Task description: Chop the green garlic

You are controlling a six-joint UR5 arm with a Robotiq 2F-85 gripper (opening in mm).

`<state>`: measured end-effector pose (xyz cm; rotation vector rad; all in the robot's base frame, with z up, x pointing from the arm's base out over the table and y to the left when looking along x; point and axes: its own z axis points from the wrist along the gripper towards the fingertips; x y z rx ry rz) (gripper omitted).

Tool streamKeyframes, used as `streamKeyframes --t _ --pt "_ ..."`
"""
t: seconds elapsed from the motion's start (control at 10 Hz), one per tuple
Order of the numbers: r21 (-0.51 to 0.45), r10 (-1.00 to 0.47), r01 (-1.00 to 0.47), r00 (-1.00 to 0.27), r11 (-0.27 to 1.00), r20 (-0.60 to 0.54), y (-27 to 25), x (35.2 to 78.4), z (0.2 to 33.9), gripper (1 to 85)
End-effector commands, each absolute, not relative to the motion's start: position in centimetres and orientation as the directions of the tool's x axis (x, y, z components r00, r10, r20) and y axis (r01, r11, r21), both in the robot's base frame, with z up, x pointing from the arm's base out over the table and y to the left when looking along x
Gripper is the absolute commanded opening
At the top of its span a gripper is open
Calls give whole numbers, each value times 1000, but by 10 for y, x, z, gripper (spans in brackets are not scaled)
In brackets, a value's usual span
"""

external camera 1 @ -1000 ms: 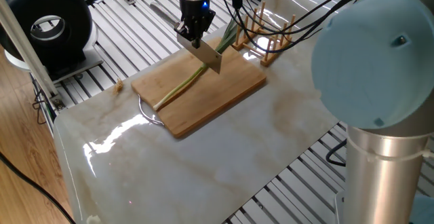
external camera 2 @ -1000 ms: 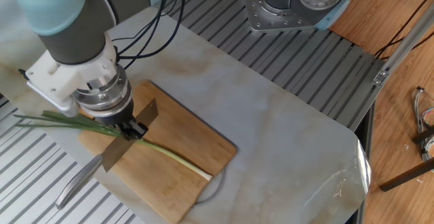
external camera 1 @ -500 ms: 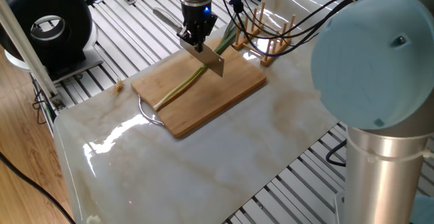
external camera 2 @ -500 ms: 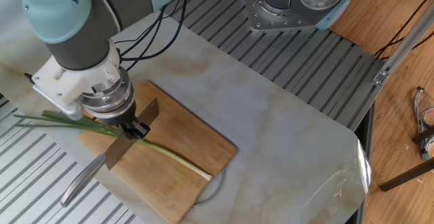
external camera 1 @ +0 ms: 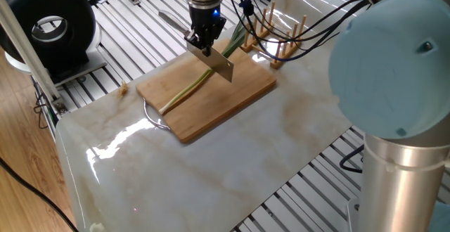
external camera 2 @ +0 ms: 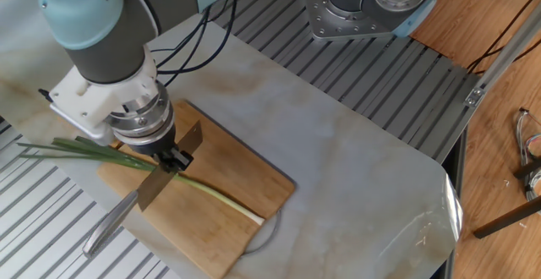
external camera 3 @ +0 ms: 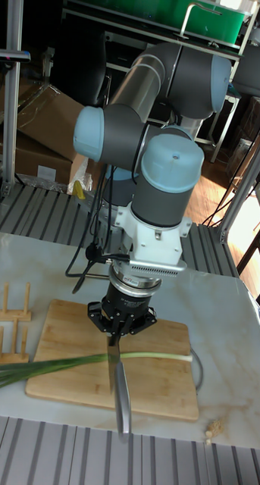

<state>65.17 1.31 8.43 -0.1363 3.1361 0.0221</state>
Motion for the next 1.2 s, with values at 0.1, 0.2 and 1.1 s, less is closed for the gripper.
streamKeyframes --t 0.1,0.2,1.1 --pt "32 -92 -93 -996 995 -17 21 651 85 13" --pt "30 -91 -91 -996 995 -17 24 648 82 13" --pt "38 -84 -85 -996 996 -30 23 650 79 13"
